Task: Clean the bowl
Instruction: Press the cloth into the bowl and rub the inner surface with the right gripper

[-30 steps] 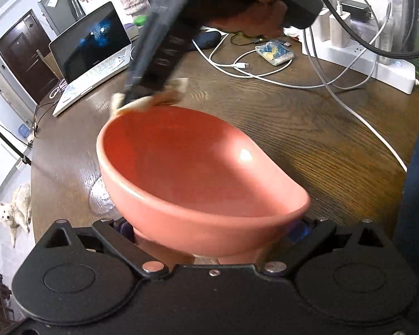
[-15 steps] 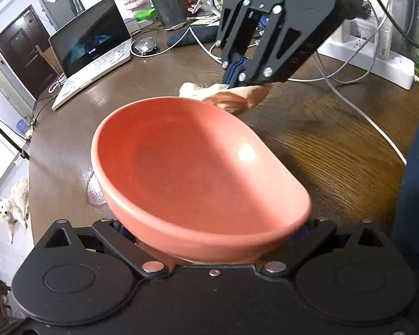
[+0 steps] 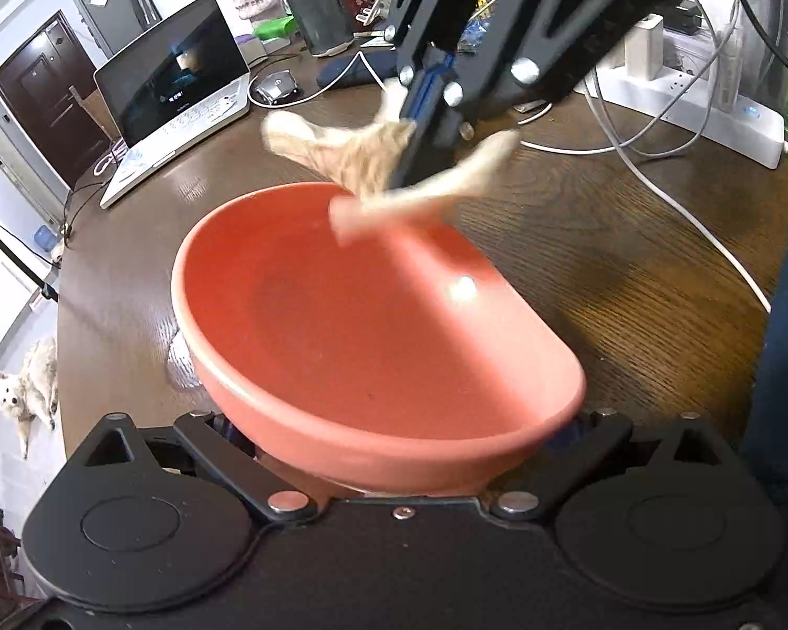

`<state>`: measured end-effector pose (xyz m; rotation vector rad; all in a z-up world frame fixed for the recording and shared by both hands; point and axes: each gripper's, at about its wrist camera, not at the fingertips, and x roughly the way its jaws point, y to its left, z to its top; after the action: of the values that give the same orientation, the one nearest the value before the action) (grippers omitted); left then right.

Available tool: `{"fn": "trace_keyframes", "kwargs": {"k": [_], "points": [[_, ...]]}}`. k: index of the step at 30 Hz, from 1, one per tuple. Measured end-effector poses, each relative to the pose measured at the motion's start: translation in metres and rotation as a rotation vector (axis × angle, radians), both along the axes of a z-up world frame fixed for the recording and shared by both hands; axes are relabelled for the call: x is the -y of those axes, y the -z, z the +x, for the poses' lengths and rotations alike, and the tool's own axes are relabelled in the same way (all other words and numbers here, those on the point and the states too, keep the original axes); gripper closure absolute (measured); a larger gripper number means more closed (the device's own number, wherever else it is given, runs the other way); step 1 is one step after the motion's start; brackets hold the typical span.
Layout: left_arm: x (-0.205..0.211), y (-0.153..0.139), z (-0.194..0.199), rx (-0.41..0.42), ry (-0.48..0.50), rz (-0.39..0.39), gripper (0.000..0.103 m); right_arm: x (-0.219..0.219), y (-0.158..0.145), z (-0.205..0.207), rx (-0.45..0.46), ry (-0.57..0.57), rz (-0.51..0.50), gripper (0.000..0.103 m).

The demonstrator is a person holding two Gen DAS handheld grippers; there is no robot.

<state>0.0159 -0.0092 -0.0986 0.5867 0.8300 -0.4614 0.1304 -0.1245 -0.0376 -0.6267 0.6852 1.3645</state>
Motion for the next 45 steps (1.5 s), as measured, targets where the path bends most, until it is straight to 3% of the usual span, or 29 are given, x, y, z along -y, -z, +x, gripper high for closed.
{"fn": "trace_keyframes", "kwargs": {"k": [14,41,45], "points": [[0.003,0.001,0.0,0.004,0.015,0.011,0.005,-0.005,-0.007,-0.019,-0.012,-0.06,0.025,0.099],[0.004,0.003,0.0,0.004,0.019,0.014,0.005,-0.001,-0.002,-0.027,-0.002,-0.068,-0.005,0.099],[0.007,0.003,0.001,0.004,0.015,0.014,0.005,-0.007,0.005,-0.052,-0.002,-0.053,-0.003,0.099]]}}
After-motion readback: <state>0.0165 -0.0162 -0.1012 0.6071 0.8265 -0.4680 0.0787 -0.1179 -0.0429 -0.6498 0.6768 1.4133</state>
